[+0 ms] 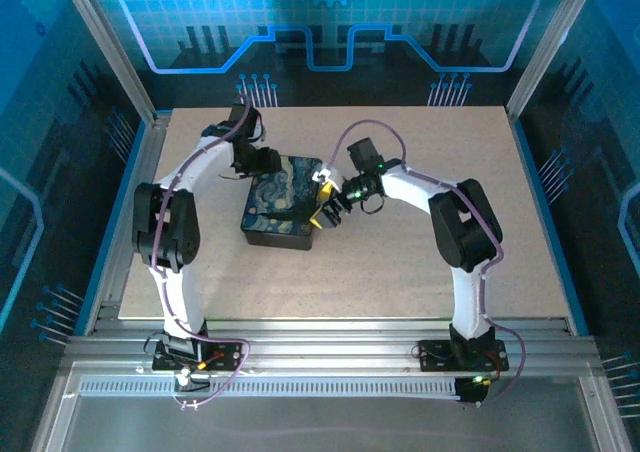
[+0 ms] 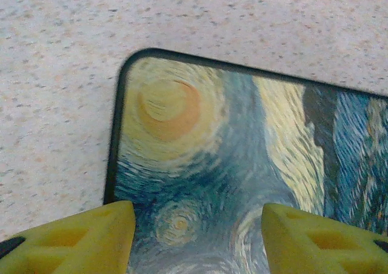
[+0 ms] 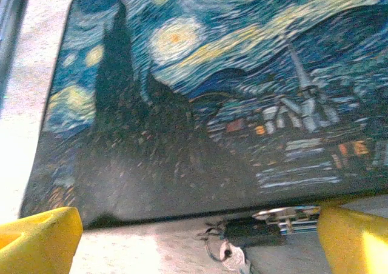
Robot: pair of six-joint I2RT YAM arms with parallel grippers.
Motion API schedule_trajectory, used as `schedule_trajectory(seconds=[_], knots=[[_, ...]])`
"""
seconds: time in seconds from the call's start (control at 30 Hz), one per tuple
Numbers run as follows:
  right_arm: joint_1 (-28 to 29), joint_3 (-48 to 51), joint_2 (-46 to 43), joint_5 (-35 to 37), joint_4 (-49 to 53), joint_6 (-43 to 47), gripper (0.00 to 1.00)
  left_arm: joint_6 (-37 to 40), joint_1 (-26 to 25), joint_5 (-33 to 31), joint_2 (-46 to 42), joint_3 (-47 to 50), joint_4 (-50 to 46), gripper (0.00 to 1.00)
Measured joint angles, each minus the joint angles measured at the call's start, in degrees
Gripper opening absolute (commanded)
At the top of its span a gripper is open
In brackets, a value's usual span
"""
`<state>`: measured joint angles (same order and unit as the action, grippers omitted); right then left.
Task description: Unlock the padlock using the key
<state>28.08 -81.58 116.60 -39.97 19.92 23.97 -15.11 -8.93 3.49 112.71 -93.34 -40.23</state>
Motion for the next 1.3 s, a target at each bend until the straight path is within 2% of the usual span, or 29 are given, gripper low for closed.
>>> schedule_trajectory(seconds=[0.23,0.37,0.6,0.87,1.07,1.17,1.3], knots=[[8.24,4.70,-2.69,0.17,-4.42,-7.74,1.00,-1.53,1.88,-0.26,-0.37,0.20,-2.01,0.59],[8.98,8.33,-4.44,2.62,-6.93,-11.87,1.00,-1.73,2.14,-0.57,-0.96,1.09,-1.95,0.59],[5.62,14.16,-6.95,10.58,-11.61,-16.41,1.00,-1.75,3.28,-0.61,-1.79,2.25,-1.92,0.59],[11.82,20.57,-6.49,23.85,-24.87,-20.48,0.99,-1.49,5.22,-0.68,-1.79,2.36,-1.92,0.58],[14.73,21.27,-3.28,30.64,-34.82,-20.76,0.91,-1.46,5.51,-0.66,-1.79,2.36,-1.90,0.58],[14.91,21.27,-1.64,31.61,-37.29,-20.15,0.81,-1.46,5.53,-0.63,-1.79,2.36,-1.90,0.58],[14.97,21.31,-0.79,31.15,-38.73,-19.17,0.78,-1.46,5.53,-0.63,-1.79,2.38,-1.55,0.58]])
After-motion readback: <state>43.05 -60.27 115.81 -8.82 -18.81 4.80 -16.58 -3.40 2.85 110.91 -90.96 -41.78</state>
